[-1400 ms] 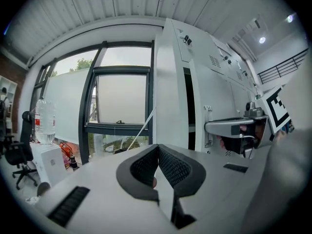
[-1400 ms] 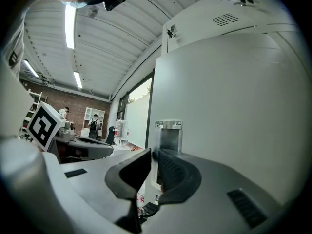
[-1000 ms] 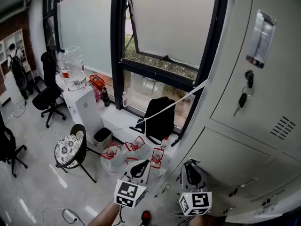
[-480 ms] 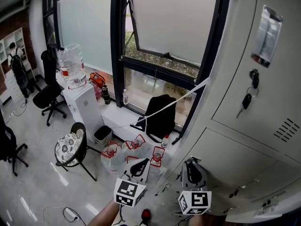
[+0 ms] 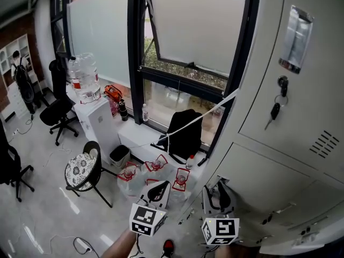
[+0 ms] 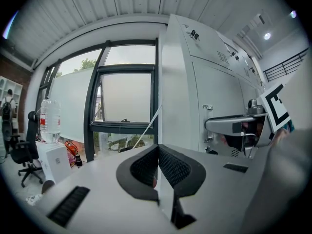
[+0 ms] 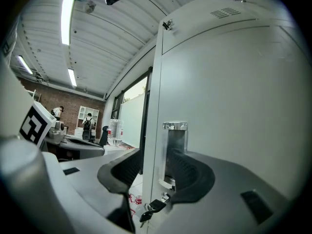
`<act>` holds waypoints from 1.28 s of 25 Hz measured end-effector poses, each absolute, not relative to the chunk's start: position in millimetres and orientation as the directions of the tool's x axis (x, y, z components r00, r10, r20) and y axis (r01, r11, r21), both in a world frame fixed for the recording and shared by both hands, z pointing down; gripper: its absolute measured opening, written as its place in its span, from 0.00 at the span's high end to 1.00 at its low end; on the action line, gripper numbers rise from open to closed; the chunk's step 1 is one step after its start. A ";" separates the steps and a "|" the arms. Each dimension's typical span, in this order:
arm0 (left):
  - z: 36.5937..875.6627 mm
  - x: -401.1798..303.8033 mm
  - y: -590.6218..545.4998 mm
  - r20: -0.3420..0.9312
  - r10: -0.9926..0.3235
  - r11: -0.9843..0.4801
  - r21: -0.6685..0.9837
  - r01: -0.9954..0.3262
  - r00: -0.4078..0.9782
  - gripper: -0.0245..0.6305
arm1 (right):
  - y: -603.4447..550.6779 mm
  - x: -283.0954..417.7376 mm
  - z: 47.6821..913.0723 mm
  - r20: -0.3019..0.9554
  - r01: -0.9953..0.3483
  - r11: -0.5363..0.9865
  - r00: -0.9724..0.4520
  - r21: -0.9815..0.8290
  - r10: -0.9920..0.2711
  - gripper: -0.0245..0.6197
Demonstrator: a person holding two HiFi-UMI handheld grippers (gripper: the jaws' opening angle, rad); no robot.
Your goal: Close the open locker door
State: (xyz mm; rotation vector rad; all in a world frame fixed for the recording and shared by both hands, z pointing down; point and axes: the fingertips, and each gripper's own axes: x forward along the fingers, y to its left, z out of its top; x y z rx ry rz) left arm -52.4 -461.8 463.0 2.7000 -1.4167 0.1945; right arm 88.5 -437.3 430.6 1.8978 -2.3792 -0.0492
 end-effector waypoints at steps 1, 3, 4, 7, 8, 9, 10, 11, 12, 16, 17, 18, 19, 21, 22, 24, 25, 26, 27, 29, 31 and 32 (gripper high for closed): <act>462.4 -52.3 -460.3 0.151 -0.812 -0.567 0.017 -0.823 0.563 0.93 | -435.1 88.9 429.9 0.052 -0.971 0.221 -0.217 0.094 -0.975 0.67; 461.3 -51.4 -456.7 0.149 -0.811 -0.570 0.015 -0.821 0.566 0.93 | -431.0 90.7 428.6 0.047 -0.970 0.221 -0.217 0.101 -0.975 0.65; 460.8 -50.5 -454.4 0.149 -0.810 -0.572 0.015 -0.820 0.568 0.93 | -429.2 91.8 427.7 0.046 -0.970 0.222 -0.218 0.098 -0.975 0.65; 459.5 -46.2 -446.9 0.146 -0.804 -0.581 0.011 -0.814 0.576 0.93 | -422.3 97.0 424.1 0.041 -0.972 0.218 -0.215 0.091 -0.976 0.65; 458.7 -44.4 -444.3 0.145 -0.802 -0.585 0.010 -0.811 0.580 0.93 | -419.4 98.6 423.0 0.038 -0.972 0.216 -0.213 0.090 -0.976 0.65; 457.7 -42.7 -441.6 0.142 -0.800 -0.588 0.009 -0.809 0.583 0.93 | -416.4 99.7 422.3 0.036 -0.973 0.215 -0.212 0.089 -0.977 0.65; 456.6 -41.3 -438.8 0.140 -0.798 -0.591 0.007 -0.807 0.586 0.93 | -413.2 100.5 421.9 0.035 -0.973 0.214 -0.212 0.088 -0.977 0.65; 455.5 -40.1 -435.8 0.137 -0.797 -0.593 0.006 -0.805 0.588 0.93 | -409.8 101.2 421.7 0.034 -0.973 0.212 -0.210 0.087 -0.977 0.65; 454.3 -38.9 -432.6 0.135 -0.795 -0.596 0.005 -0.803 0.591 0.93 | -405.9 102.1 421.3 0.033 -0.974 0.209 -0.207 0.087 -0.978 0.65; 450.8 -33.8 -415.7 0.126 -0.786 -0.610 -0.001 -0.793 0.605 0.93 | -386.4 110.2 420.6 0.031 -0.979 0.183 -0.181 0.090 -0.983 0.68; 450.7 -32.6 -410.4 0.126 -0.784 -0.614 -0.002 -0.790 0.608 0.93 | -380.3 112.8 421.4 0.034 -0.980 0.178 -0.175 0.089 -0.984 0.68; 451.0 -31.5 -404.9 0.127 -0.781 -0.617 -0.003 -0.787 0.612 0.93 | -373.6 115.5 422.3 0.036 -0.981 0.172 -0.170 0.088 -0.985 0.69; 451.3 -30.2 -399.2 0.128 -0.778 -0.621 -0.005 -0.784 0.615 0.93 | -366.7 118.7 423.0 0.037 -0.982 0.165 -0.162 0.087 -0.986 0.70; 451.0 -27.0 -387.1 0.129 -0.770 -0.631 -0.008 -0.775 0.625 0.93 | -352.5 125.7 423.4 0.036 -0.986 0.146 -0.143 0.079 -0.989 0.71; 450.4 -25.2 -380.4 0.129 -0.765 -0.637 -0.010 -0.771 0.631 0.93 | -344.9 129.2 423.2 0.035 -0.988 0.135 -0.132 0.073 -0.991 0.72; 448.5 -21.4 -366.1 0.125 -0.755 -0.650 -0.016 -0.760 0.643 0.93 | -329.0 135.6 422.5 0.029 -0.991 0.112 -0.111 0.066 -0.993 0.74; 447.2 -19.7 -358.9 0.122 -0.750 -0.656 -0.020 -0.754 0.650 0.93 | -320.9 138.3 422.5 0.027 -0.993 0.101 -0.100 0.067 -0.995 0.75; 446.0 -18.3 -351.8 0.120 -0.746 -0.662 -0.025 -0.749 0.656 0.93 | -312.8 140.3 422.9 0.025 -0.993 0.091 -0.089 0.069 -0.996 0.77; 445.1 -17.3 -344.5 0.119 -0.741 -0.668 -0.030 -0.744 0.661 0.93 | -304.5 141.7 423.9 0.026 -0.994 0.082 -0.080 0.072 -0.996 0.79; 445.2 -16.2 -329.2 0.121 -0.733 -0.678 -0.038 -0.734 0.670 0.93 | -287.4 143.0 427.7 0.037 -0.994 0.069 -0.066 0.081 -0.997 0.83; 446.9 -16.0 -313.8 0.125 -0.726 -0.685 -0.043 -0.727 0.676 0.93 | -270.9 143.3 431.7 0.051 -0.994 0.064 -0.060 0.084 -0.997 0.87; 448.0 -16.0 -306.3 0.128 -0.723 -0.689 -0.046 -0.724 0.679 0.93 | -263.0 143.6 433.4 0.056 -0.995 0.062 -0.058 0.081 -0.997 0.88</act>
